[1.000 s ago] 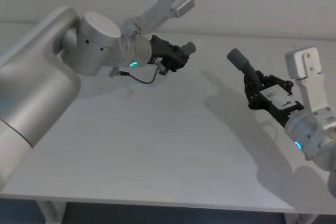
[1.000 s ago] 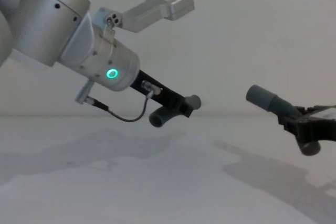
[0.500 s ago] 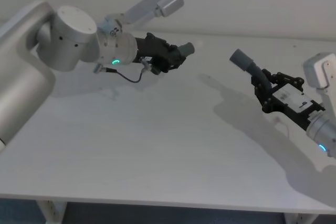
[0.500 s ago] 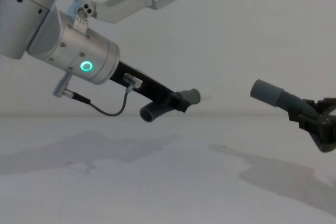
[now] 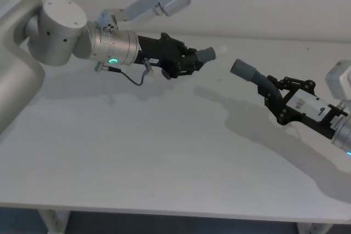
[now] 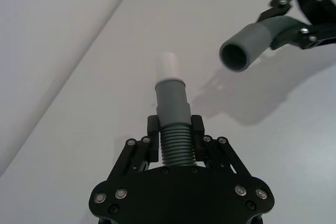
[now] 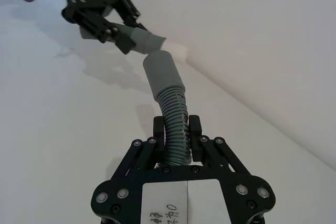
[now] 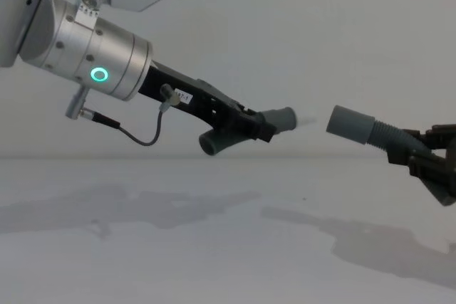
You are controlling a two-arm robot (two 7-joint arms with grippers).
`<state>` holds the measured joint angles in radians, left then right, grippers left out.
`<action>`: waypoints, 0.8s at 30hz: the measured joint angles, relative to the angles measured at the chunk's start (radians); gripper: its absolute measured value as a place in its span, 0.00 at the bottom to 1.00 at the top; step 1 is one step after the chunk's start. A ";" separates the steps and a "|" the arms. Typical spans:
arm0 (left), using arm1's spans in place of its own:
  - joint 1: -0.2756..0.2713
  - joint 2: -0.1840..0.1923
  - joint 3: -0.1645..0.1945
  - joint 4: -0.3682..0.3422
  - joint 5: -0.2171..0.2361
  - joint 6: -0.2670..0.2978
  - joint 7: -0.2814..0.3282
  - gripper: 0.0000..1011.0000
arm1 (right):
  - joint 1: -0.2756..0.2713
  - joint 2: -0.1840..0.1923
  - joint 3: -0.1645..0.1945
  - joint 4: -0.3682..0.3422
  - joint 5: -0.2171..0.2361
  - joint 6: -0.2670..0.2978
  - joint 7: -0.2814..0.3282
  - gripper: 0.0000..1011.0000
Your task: Use both hands to pick up one end of the pipe from the table, align the ends, and insert them.
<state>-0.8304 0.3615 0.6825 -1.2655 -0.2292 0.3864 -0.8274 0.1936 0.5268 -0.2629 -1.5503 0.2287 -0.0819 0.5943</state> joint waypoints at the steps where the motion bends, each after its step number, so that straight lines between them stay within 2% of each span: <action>1: -0.005 0.003 0.004 0.003 -0.005 -0.012 -0.020 0.34 | 0.003 0.004 -0.002 0.003 0.003 -0.006 0.009 0.26; 15: -0.051 0.057 0.054 0.006 -0.032 -0.085 -0.203 0.34 | 0.034 0.049 -0.017 0.035 0.042 -0.081 0.109 0.26; 24: -0.063 0.095 0.077 -0.016 -0.032 -0.097 -0.256 0.34 | 0.047 0.071 -0.024 0.051 0.058 -0.106 0.145 0.26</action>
<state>-0.8932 0.4563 0.7591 -1.2814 -0.2612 0.2889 -1.0829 0.2403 0.5979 -0.2874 -1.4995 0.2869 -0.1876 0.7389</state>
